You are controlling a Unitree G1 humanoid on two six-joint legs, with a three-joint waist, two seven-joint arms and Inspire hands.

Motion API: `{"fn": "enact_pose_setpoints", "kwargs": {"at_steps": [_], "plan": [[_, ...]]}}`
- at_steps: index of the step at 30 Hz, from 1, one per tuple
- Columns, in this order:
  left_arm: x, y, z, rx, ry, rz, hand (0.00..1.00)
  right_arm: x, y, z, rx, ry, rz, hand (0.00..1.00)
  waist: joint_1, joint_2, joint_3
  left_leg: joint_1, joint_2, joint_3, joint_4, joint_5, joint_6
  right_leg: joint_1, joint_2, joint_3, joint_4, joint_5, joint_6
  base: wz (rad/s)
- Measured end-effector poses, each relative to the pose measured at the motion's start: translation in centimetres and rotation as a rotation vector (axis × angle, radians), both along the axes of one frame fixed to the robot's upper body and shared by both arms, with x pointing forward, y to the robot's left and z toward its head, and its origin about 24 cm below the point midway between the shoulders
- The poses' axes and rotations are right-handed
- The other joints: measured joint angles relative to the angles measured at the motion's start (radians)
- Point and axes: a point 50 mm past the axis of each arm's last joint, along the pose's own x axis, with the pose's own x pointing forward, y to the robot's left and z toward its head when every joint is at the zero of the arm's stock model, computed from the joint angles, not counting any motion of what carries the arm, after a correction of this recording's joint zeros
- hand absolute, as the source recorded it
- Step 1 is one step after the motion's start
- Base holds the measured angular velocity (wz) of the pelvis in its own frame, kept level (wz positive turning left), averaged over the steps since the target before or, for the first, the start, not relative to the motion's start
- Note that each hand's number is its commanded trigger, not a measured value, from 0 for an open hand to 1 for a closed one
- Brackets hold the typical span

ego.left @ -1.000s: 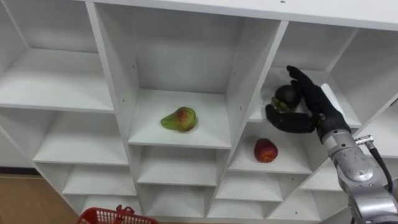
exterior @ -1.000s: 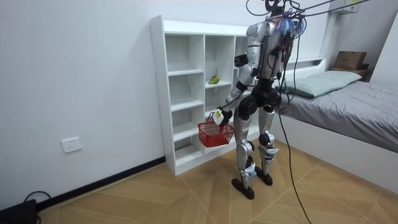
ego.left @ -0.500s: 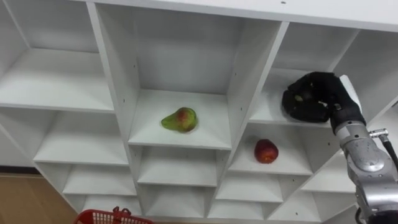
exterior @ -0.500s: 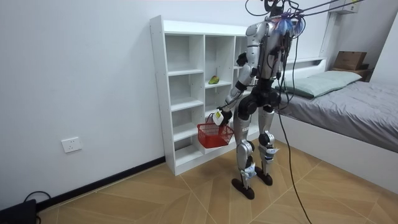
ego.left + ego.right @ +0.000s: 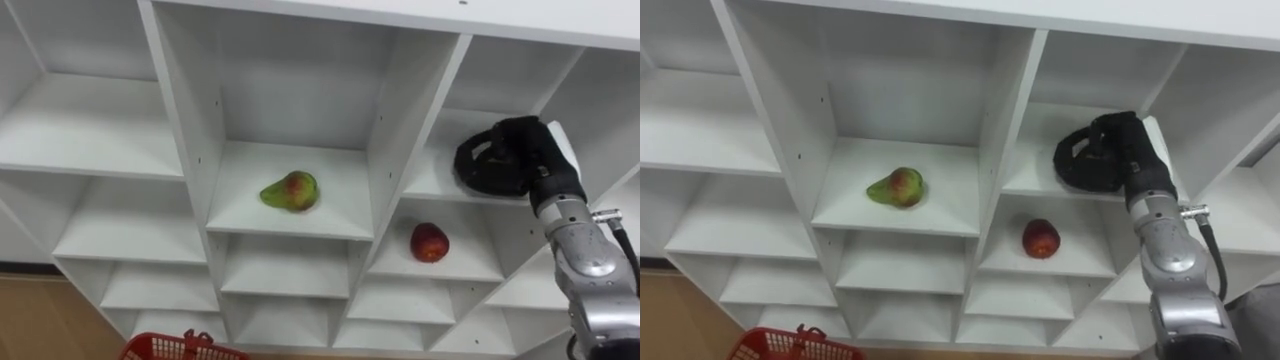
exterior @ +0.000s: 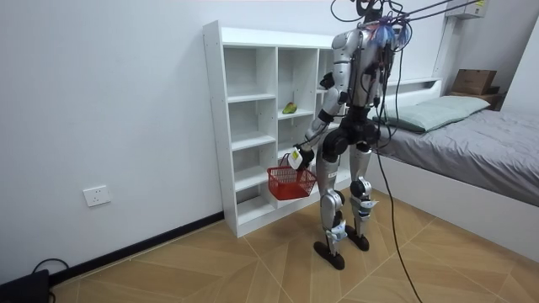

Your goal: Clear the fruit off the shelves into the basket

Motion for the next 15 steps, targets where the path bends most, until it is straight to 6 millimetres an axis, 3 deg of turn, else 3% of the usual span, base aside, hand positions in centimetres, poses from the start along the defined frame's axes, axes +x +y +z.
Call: {"fn": "enact_pose_setpoints", "kwargs": {"at_steps": [6, 15], "plan": [[0.0, -0.4, -0.1, 0.0, -0.004, 0.013, 1.0, -1.3, 0.0, -0.7, 0.221, -0.019, -0.042, 1.0, -0.003, 0.009, -0.0023, 0.002, 0.0, 0.001, 0.005, 0.0, 0.0, 0.001, -0.001, -0.002, 0.0, 0.0, 0.0, -0.01], [0.0, -0.6, -0.2, 0.004, -0.004, 0.03, 1.0, -3.9, 1.8, -1.4, 0.576, -0.061, 0.091, 1.0, -0.013, 0.031, -0.0035, 0.003, 0.01, 0.027, -0.002, -0.002, -0.003, -0.01, 0.007, 0.026, 0.001, 0.001, -0.001, -0.08]]}}
